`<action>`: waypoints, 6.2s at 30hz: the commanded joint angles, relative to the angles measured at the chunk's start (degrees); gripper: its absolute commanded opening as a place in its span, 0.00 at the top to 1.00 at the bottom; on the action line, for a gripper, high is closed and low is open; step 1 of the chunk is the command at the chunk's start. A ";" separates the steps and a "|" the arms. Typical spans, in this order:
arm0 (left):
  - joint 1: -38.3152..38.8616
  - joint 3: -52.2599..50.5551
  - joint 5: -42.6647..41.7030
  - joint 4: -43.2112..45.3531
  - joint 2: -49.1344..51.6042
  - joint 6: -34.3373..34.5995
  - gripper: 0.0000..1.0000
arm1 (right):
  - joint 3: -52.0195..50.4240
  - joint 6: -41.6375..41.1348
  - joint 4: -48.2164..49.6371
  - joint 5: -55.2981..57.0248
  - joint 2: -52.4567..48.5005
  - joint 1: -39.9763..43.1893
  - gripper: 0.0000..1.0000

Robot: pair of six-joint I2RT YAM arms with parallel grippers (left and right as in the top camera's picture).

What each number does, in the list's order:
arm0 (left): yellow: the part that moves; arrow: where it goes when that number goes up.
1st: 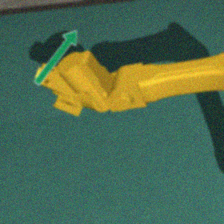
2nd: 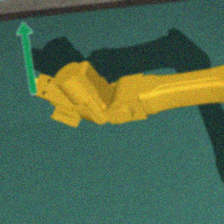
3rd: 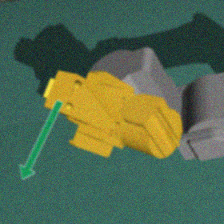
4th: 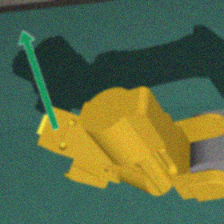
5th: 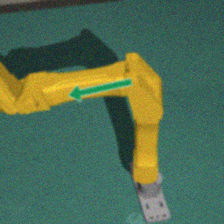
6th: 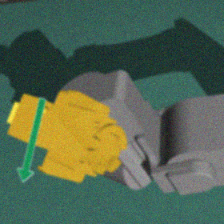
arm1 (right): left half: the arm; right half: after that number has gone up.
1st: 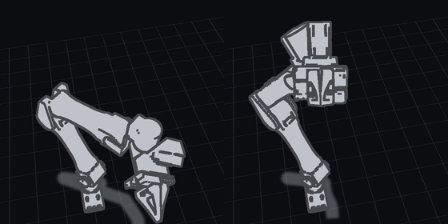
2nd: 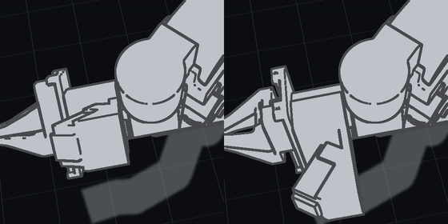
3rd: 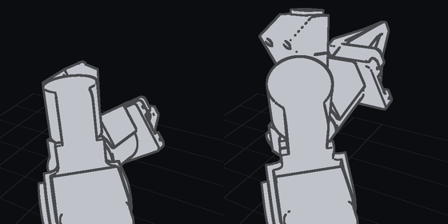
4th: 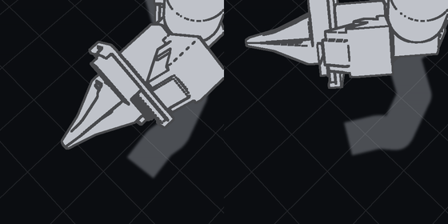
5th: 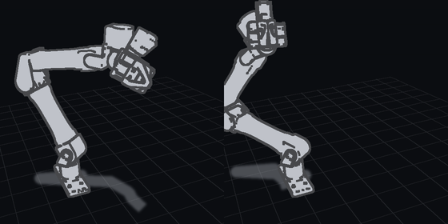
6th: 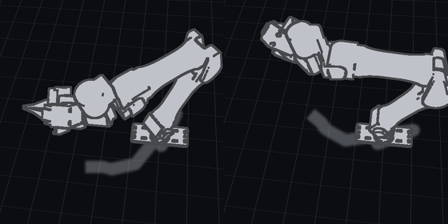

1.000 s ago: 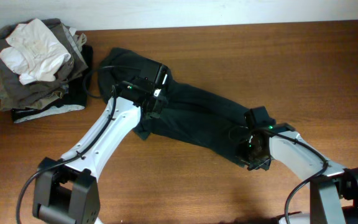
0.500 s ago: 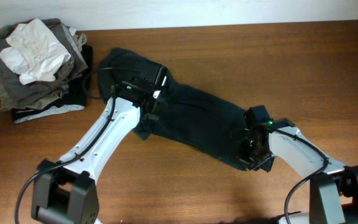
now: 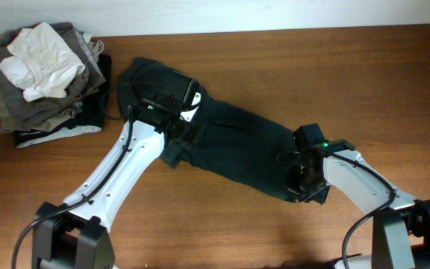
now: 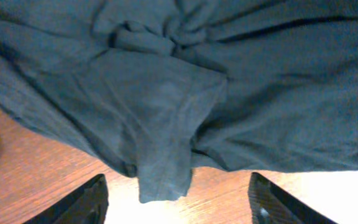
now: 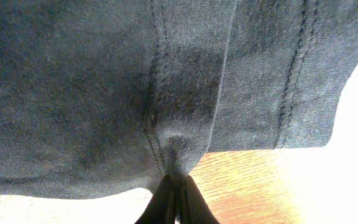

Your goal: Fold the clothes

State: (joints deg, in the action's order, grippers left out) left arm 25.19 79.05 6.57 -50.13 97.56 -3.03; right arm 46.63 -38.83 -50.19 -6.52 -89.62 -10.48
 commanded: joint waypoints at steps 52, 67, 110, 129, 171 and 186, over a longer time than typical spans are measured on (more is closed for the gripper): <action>-2.10 -4.72 6.73 -3.02 -9.07 1.79 0.99 | 3.23 -0.66 -7.50 1.84 14.86 0.07 0.96; -1.95 7.13 5.31 -6.16 -40.04 3.45 0.99 | 45.00 4.09 -31.87 10.47 23.63 0.07 0.96; -10.08 84.94 9.03 -6.49 10.14 -6.27 1.00 | 122.16 12.90 -30.32 -14.80 -13.81 32.79 0.96; -9.70 57.70 -4.26 -38.51 25.64 6.23 1.00 | 86.73 21.03 -46.99 -8.66 -17.57 29.49 0.96; -0.79 -1.46 -7.56 -39.71 -4.81 21.86 0.99 | 24.50 19.52 -33.40 -2.36 9.84 55.06 0.96; 7.76 -2.60 -10.62 -46.62 -20.17 33.73 1.00 | 24.13 13.20 -33.77 -1.68 10.73 55.17 0.96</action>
State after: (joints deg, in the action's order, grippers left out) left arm 31.62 76.86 -2.39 -95.57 79.83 26.85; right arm 71.11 -23.44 -84.07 -8.47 -80.90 44.49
